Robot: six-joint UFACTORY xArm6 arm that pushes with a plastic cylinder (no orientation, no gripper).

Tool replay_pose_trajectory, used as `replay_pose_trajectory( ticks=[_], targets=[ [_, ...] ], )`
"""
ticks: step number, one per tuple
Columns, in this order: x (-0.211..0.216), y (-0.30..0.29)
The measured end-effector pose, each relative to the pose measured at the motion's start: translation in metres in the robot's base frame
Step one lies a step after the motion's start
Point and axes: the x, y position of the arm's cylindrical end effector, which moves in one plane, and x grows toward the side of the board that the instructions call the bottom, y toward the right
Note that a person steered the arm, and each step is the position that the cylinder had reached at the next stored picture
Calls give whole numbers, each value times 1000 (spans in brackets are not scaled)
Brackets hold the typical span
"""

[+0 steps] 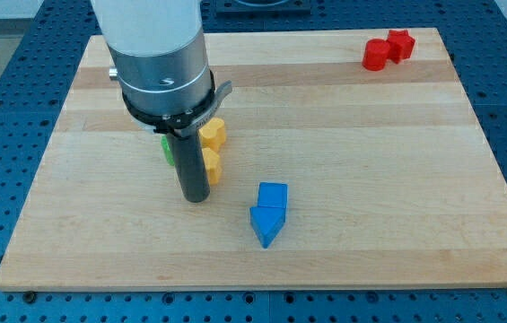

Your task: Place the yellow hexagon to the bottom of the yellow heart

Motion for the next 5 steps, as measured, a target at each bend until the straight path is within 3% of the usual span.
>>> replay_pose_trajectory(
  ticks=[2, 4, 5],
  targets=[
    [-1, 0],
    [49, 7],
    [53, 53]
  ],
)
